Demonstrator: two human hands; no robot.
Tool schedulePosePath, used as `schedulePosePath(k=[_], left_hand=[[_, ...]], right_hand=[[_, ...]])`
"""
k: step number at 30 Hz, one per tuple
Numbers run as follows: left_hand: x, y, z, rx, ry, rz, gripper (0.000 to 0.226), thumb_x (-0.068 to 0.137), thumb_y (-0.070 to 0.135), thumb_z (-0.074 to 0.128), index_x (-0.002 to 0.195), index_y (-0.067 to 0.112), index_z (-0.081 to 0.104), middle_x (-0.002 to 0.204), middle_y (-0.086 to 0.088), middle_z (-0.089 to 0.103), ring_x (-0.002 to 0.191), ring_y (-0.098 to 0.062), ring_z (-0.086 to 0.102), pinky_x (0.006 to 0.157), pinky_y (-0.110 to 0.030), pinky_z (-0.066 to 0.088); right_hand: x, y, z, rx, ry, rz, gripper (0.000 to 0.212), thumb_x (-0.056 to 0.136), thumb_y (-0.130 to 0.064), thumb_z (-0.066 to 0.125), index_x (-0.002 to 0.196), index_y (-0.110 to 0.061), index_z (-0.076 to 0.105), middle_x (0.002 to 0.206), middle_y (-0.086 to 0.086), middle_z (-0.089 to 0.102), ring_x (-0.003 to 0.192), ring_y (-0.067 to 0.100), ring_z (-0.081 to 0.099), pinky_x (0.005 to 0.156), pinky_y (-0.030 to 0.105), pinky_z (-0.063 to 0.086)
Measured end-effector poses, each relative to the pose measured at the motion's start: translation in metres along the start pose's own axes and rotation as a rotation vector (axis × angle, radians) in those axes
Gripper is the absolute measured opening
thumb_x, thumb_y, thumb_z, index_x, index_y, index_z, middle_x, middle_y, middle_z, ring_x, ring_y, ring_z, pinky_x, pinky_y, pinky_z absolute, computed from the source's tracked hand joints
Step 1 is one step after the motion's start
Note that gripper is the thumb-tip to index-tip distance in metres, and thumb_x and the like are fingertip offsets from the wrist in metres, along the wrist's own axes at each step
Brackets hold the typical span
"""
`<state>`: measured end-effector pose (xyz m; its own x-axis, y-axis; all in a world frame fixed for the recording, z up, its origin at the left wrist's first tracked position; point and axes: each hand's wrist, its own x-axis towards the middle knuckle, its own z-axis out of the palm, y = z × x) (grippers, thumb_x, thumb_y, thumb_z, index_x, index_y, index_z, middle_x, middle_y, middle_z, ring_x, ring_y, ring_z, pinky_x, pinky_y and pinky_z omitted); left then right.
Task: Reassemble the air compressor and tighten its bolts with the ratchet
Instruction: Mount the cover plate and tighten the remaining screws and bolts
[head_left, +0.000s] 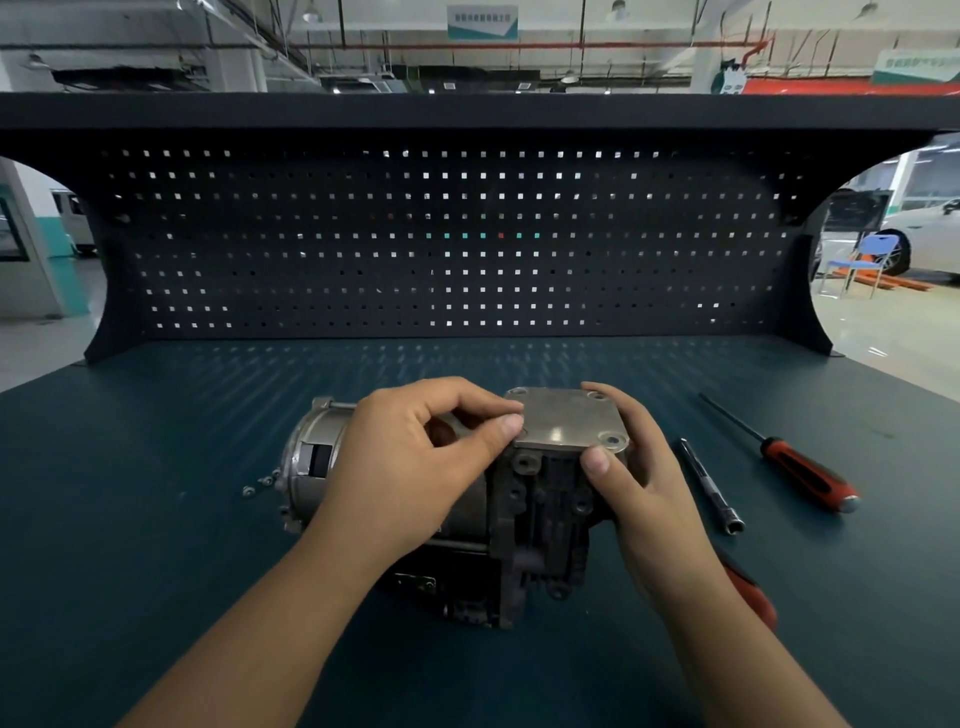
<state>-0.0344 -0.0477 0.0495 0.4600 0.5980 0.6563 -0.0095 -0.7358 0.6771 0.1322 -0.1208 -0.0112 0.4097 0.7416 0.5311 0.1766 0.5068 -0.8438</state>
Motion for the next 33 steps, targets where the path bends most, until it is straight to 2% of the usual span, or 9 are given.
schedulePosePath(k=[7, 11, 15, 18, 22, 24, 26, 30, 33], left_hand=[[0.006, -0.001, 0.005, -0.035, -0.03, -0.054, 0.006, 0.074, 0.031, 0.073, 0.076, 0.031, 0.068, 0.075, 0.011, 0.07, 0.068, -0.008, 0.066, 0.067, -0.031, 0.056], [0.01, 0.0, 0.004, -0.023, -0.075, -0.033, 0.005, 0.072, 0.029, 0.07, 0.073, 0.026, 0.066, 0.076, 0.012, 0.07, 0.072, 0.0, 0.067, 0.068, -0.016, 0.054], [0.012, -0.001, 0.002, -0.028, -0.109, -0.035, 0.01, 0.077, 0.021, 0.072, 0.071, 0.026, 0.067, 0.074, 0.012, 0.07, 0.071, 0.001, 0.067, 0.069, -0.011, 0.051], [0.012, -0.001, 0.001, -0.053, -0.108, -0.036, 0.009, 0.077, 0.021, 0.072, 0.071, 0.026, 0.067, 0.074, 0.012, 0.071, 0.07, 0.001, 0.067, 0.068, -0.011, 0.051], [0.01, 0.0, 0.003, -0.09, -0.1, -0.034, 0.004, 0.074, 0.029, 0.071, 0.072, 0.027, 0.069, 0.075, 0.011, 0.071, 0.07, 0.0, 0.067, 0.063, -0.011, 0.05], [0.011, 0.001, 0.002, -0.1, -0.103, -0.026, 0.004, 0.075, 0.026, 0.069, 0.071, 0.025, 0.07, 0.075, 0.009, 0.071, 0.072, -0.002, 0.067, 0.063, -0.01, 0.049], [0.013, 0.001, 0.002, -0.093, -0.11, -0.016, 0.007, 0.077, 0.021, 0.068, 0.072, 0.025, 0.07, 0.076, 0.009, 0.071, 0.074, -0.002, 0.067, 0.063, -0.011, 0.049], [0.019, 0.0, 0.005, -0.06, -0.115, -0.034, 0.007, 0.077, 0.019, 0.07, 0.074, 0.026, 0.07, 0.077, 0.012, 0.07, 0.074, -0.002, 0.065, 0.065, -0.01, 0.05], [0.024, -0.002, 0.005, -0.05, -0.124, -0.069, 0.009, 0.077, 0.019, 0.072, 0.073, 0.027, 0.071, 0.077, 0.01, 0.071, 0.073, -0.005, 0.065, 0.066, -0.012, 0.051]], right_hand=[[-0.001, -0.002, 0.001, -0.018, -0.009, 0.034, 0.087, 0.054, -0.071, 0.076, 0.129, -0.035, 0.05, 0.119, -0.005, 0.065, 0.111, 0.015, 0.063, 0.082, 0.025, 0.053], [0.0, -0.001, -0.006, -0.047, -0.054, 0.072, 0.102, 0.055, -0.079, 0.07, 0.142, -0.042, 0.031, 0.118, -0.005, 0.066, 0.113, 0.013, 0.062, 0.088, 0.025, 0.051], [0.005, -0.005, -0.019, -0.044, -0.082, 0.102, 0.083, 0.065, -0.089, 0.048, 0.135, -0.046, 0.038, 0.122, 0.003, 0.066, 0.119, 0.018, 0.058, 0.107, 0.043, 0.038], [0.003, -0.007, -0.029, -0.129, -0.114, 0.138, 0.071, 0.074, -0.087, 0.034, 0.133, -0.05, 0.042, 0.124, -0.006, 0.065, 0.122, 0.015, 0.055, 0.105, 0.043, 0.037], [0.005, -0.01, -0.05, -0.544, 0.041, 0.21, 0.043, 0.088, -0.067, 0.039, 0.113, -0.039, 0.06, 0.106, -0.016, 0.068, 0.106, 0.006, 0.059, 0.087, 0.021, 0.043], [0.006, -0.007, -0.069, -1.045, -0.002, 0.315, 0.027, 0.091, -0.051, 0.053, 0.103, -0.028, 0.062, 0.102, -0.01, 0.065, 0.102, 0.014, 0.058, 0.079, 0.024, 0.043], [0.001, 0.0, -0.083, -1.426, -0.145, 0.518, 0.039, 0.087, -0.053, 0.058, 0.111, -0.022, 0.057, 0.114, -0.002, 0.057, 0.109, 0.02, 0.052, 0.087, 0.028, 0.043], [-0.013, 0.008, -0.088, -1.503, -0.234, 0.697, 0.038, 0.085, -0.056, 0.057, 0.102, -0.022, 0.052, 0.113, 0.0, 0.053, 0.107, 0.019, 0.053, 0.083, 0.028, 0.044], [-0.012, 0.013, -0.081, -1.531, -0.083, 0.483, 0.044, 0.087, -0.061, 0.051, 0.109, -0.023, 0.05, 0.116, -0.004, 0.048, 0.119, 0.021, 0.046, 0.09, 0.031, 0.039]])
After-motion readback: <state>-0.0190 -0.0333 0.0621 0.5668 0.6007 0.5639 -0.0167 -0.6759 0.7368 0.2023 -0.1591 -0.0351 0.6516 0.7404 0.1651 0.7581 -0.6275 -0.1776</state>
